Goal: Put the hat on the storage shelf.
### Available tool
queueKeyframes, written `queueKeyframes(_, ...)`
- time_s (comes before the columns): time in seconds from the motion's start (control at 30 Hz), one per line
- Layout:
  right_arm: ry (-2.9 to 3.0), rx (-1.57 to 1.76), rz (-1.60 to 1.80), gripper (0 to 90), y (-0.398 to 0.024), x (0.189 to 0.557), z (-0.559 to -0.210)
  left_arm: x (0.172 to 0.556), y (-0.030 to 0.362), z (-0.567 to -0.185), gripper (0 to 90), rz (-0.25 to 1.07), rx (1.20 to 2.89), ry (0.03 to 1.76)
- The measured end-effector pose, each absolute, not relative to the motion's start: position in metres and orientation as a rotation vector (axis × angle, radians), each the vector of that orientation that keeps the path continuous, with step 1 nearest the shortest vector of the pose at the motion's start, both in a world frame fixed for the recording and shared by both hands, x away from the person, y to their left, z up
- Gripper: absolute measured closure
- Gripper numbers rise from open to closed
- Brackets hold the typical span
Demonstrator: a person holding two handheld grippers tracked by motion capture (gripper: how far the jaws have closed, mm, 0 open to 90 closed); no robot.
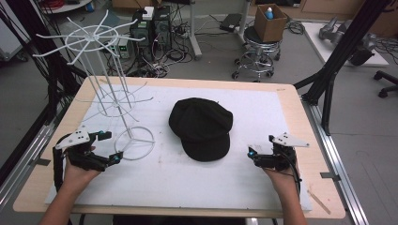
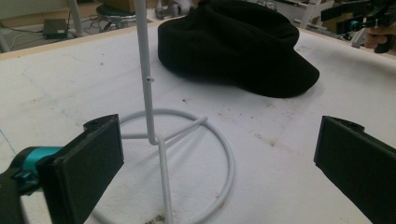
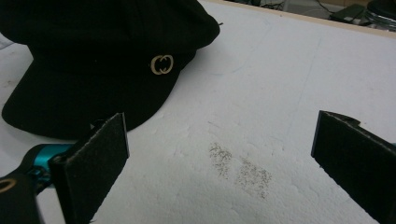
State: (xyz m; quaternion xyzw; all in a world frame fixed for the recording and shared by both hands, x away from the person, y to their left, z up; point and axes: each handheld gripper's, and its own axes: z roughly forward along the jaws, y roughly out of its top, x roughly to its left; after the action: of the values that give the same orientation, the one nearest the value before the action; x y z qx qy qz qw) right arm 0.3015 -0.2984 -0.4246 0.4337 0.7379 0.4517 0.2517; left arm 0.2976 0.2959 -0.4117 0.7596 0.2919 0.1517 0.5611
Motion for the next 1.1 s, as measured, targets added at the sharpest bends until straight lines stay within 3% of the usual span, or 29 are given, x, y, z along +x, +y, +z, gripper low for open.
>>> queueKeyframes(1.1, 2.06, 1.126, 1.277, 3.1, -0.279, 0.312, -0.417, 0.293, 0.299, -0.411, 1.7, 0.361, 1.772, 0.669)
